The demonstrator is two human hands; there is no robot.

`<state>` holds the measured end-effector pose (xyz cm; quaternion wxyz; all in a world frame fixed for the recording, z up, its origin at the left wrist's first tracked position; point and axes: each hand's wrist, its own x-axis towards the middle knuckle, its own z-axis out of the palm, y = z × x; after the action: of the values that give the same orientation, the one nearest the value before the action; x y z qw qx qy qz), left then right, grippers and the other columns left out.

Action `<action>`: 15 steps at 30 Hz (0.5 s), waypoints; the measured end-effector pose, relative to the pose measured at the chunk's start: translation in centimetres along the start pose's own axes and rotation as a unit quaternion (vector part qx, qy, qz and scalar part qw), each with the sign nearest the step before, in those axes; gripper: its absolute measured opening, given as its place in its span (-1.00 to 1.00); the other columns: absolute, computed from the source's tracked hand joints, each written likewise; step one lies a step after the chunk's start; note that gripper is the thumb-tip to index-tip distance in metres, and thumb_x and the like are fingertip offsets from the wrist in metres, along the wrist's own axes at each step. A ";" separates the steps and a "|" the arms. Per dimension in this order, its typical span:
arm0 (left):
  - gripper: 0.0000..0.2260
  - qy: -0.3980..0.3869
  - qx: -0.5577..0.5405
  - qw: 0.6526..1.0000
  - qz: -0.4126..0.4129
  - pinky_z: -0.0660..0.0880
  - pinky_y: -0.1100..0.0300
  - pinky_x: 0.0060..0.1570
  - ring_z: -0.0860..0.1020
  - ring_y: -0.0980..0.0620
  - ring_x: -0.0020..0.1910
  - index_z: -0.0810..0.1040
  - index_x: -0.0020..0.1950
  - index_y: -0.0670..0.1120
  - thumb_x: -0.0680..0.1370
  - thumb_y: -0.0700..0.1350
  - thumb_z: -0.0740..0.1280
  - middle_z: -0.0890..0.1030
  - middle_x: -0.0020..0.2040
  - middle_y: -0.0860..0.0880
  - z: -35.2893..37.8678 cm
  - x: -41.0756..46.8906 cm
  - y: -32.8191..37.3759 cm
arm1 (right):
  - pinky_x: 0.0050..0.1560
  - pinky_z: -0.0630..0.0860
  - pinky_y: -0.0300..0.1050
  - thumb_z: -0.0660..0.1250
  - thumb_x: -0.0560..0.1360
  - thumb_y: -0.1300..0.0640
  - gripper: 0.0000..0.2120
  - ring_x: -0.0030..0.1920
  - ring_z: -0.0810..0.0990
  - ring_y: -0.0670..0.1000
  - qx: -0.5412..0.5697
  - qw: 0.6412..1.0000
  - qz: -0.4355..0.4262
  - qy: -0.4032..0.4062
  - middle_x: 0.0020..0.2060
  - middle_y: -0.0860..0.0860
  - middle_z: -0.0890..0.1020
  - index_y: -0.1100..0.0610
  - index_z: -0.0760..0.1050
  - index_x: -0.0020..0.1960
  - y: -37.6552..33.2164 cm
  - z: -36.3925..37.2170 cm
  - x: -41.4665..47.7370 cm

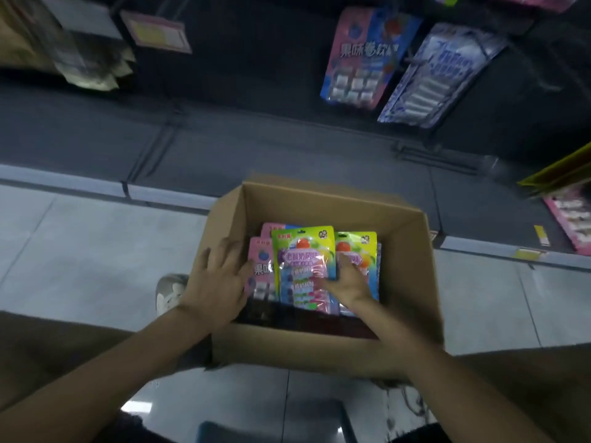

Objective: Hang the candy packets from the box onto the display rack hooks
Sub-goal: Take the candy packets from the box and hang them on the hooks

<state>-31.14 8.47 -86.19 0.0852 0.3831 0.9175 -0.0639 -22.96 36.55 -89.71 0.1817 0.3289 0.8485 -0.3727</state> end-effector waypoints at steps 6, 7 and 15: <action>-0.55 -0.012 0.030 0.999 -0.017 0.42 -0.15 0.33 0.13 -0.26 0.55 0.50 0.44 0.06 0.61 0.19 0.16 0.34 0.54 -0.12 0.7 0.5 -0.2 | 0.19 0.60 -0.03 0.62 0.44 0.14 -0.30 0.16 0.65 0.15 0.239 0.956 0.158 0.056 0.26 0.12 0.65 0.16 0.39 0.47 -1.6 3.9 0.8; -0.55 -0.014 0.035 0.999 -0.021 0.43 -0.14 0.32 0.12 -0.26 0.55 0.50 0.43 0.06 0.62 0.20 0.15 0.34 0.53 -0.12 0.7 0.5 -0.3 | 0.27 0.58 0.02 0.62 0.44 0.12 -0.31 0.21 0.65 0.18 0.246 0.954 0.163 0.061 0.25 0.11 0.66 0.16 0.40 0.47 -1.9 4.2 0.7; -0.59 -0.012 0.063 0.998 -0.022 0.32 -0.18 0.41 0.16 -0.27 0.49 0.58 0.36 0.05 0.63 0.20 0.17 0.39 0.49 -0.15 0.4 0.5 -0.1 | -0.05 0.65 -0.09 0.53 0.55 0.10 -0.83 0.04 0.72 0.09 0.109 0.991 0.057 0.047 0.00 0.01 0.73 0.10 0.62 0.10 -1.8 4.9 0.5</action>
<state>-31.48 8.66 -86.70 0.0702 0.3663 0.9190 -0.1280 -24.22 32.20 -92.25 0.1256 0.4119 0.7904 -0.4356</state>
